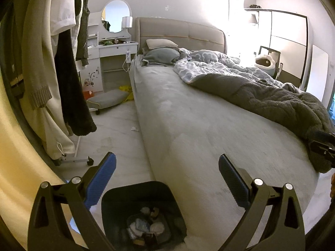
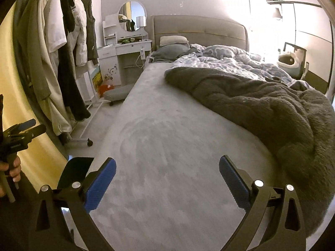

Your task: Collect trash

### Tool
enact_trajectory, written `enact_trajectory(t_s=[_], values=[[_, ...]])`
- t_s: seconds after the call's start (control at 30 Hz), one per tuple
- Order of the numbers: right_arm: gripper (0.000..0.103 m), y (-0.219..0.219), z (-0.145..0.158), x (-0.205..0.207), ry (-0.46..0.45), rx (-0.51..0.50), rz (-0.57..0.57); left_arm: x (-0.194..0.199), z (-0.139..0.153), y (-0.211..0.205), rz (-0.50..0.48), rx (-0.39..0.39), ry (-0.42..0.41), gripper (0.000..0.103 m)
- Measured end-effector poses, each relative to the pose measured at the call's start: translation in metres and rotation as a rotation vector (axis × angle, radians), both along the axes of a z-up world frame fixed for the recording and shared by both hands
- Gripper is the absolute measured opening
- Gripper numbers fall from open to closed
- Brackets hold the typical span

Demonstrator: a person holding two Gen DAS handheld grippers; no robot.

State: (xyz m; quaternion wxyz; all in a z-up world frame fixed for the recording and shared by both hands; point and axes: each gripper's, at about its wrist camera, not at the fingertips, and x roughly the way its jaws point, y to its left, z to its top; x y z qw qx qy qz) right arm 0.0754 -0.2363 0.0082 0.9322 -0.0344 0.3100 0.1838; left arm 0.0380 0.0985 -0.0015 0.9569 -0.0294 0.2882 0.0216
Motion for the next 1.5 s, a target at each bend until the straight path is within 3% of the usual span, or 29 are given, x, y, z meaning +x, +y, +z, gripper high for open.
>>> enact_trajectory(t_s=[0.23,0.7,1.5], values=[[0.100,-0.006,0.007,-0.015,-0.018,0.008,0.014,-0.001,-0.004,-0.003,0.004,-0.007,0.028,0.100],[0.100,-0.010,-0.002,-0.001,0.006,0.045,0.032,0.004,-0.015,-0.003,0.025,-0.014,0.062,0.100],[0.100,-0.008,-0.002,-0.001,0.005,0.040,0.035,0.005,-0.016,-0.006,0.033,0.001,0.062,0.100]])
